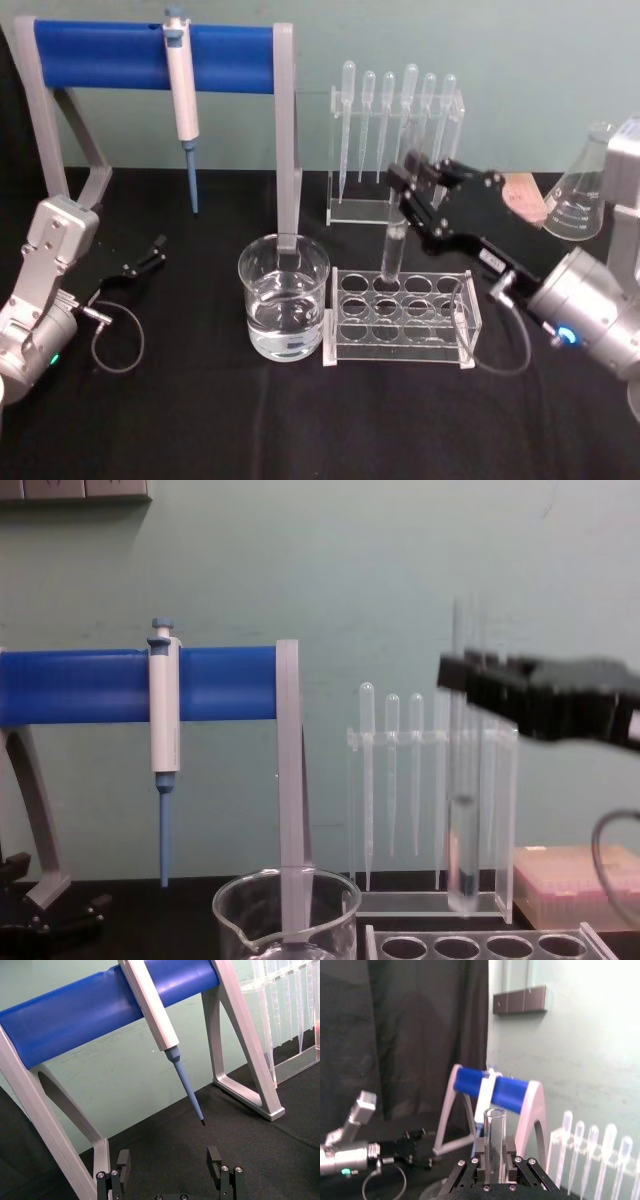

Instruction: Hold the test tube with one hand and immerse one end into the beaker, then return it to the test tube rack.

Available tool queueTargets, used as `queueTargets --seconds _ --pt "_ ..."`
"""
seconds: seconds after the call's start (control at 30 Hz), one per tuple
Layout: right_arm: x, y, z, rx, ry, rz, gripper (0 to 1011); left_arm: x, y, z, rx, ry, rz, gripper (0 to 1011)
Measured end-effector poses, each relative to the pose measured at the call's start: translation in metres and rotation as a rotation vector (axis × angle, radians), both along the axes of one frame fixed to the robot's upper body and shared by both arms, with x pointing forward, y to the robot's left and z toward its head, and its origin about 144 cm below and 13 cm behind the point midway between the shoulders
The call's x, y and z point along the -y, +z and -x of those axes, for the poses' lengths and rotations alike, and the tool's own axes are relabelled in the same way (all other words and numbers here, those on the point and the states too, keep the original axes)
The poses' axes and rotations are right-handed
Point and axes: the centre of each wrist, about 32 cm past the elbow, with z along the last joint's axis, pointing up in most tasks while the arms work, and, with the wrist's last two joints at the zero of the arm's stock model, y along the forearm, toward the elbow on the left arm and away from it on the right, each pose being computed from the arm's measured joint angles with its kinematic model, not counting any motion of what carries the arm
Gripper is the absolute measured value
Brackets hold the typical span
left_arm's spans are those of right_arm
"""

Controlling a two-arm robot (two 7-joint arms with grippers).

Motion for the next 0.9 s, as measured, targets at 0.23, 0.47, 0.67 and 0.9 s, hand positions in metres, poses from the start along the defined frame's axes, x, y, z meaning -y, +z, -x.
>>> queueTargets --seconds 0.23,0.47,0.67,0.9 --pt "-0.001 -0.023 -0.002 -0.028 -0.017 0.004 224 0.0 0.0 0.0 0.0 0.0 0.0 1000" --pt "-0.003 -0.035 -0.005 -0.042 -0.009 -0.001 224 0.0 0.0 0.0 0.0 0.0 0.0 1000" --pt "-0.004 -0.039 -0.004 -0.05 -0.01 0.005 224 0.0 0.0 0.0 0.0 0.0 0.0 1000" --pt "-0.004 -0.046 -0.004 -0.065 -0.014 0.019 224 0.0 0.0 0.0 0.0 0.0 0.0 1000"
